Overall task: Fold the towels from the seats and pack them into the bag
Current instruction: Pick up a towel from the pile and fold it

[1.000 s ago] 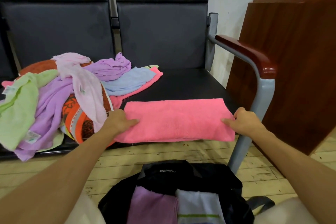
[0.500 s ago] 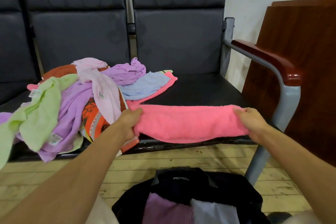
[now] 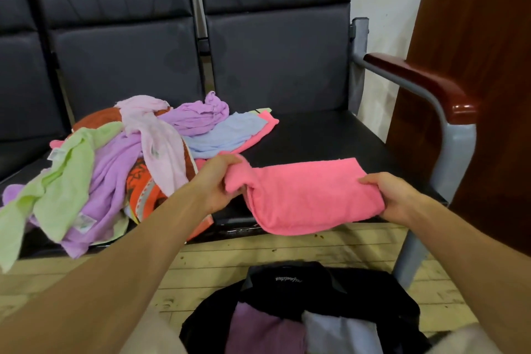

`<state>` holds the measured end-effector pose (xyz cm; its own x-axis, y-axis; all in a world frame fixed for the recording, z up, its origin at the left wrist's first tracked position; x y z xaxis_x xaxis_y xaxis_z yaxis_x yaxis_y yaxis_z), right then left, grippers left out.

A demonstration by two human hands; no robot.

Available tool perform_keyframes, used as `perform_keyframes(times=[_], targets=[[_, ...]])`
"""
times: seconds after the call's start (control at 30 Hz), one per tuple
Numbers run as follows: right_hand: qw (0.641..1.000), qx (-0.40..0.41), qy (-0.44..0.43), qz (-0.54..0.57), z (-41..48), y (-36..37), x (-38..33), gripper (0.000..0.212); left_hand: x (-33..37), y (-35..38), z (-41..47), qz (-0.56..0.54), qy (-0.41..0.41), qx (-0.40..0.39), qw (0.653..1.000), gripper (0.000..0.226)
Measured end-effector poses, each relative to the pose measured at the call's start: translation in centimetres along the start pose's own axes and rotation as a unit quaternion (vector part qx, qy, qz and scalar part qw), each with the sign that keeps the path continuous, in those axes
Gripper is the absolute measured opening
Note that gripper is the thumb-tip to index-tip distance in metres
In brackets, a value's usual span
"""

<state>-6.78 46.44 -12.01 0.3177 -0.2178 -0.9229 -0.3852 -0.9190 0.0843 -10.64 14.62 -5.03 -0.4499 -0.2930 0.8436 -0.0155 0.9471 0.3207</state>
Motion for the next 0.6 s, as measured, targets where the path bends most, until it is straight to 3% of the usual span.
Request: perform_keyframes(times=[0.23, 0.3, 0.33, 0.43, 0.53, 0.6], targets=[[0.999, -0.011, -0.005, 0.032, 0.4, 0.1, 0.2, 0.024, -1.1, 8.8, 0.8, 0.045, -0.009, -0.038, 0.998, 0.015], [0.999, -0.001, -0.001, 0.036, 0.5, 0.1, 0.2, 0.021, -1.8, 10.6, 1.5, 0.094, -0.009, -0.015, 0.995, 0.01], [0.999, 0.005, 0.004, 0.035, 0.5, 0.0, 0.2, 0.021, -2.1, 11.6, 1.6, 0.127, -0.005, -0.004, 0.992, 0.003], [0.999, 0.017, 0.015, 0.032, 0.7, -0.2, 0.4, 0.023, -3.3, 14.2, 2.4, 0.224, 0.008, 0.004, 0.975, 0.036], [1.0, 0.018, 0.012, 0.023, 0.8, -0.2, 0.3, 0.027, -5.9, 16.8, 1.7, 0.294, -0.032, -0.028, 0.955, 0.02], [1.0, 0.015, 0.012, 0.022, 0.7, 0.0, 0.2, 0.031, -7.7, 18.0, 0.7, 0.313, -0.072, -0.068, 0.944, 0.025]])
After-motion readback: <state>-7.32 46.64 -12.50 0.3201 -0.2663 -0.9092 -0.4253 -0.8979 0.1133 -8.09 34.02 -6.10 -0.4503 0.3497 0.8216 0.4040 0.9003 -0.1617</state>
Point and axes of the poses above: each hand's wrist, its own z-axis towards the middle knuckle, its own y-axis out of the palm, x = y × z, the point moved 8 cm from there along z, towards the middle knuckle, and after that the axes turned 7 degrees about -y, right-handed, at the moved point
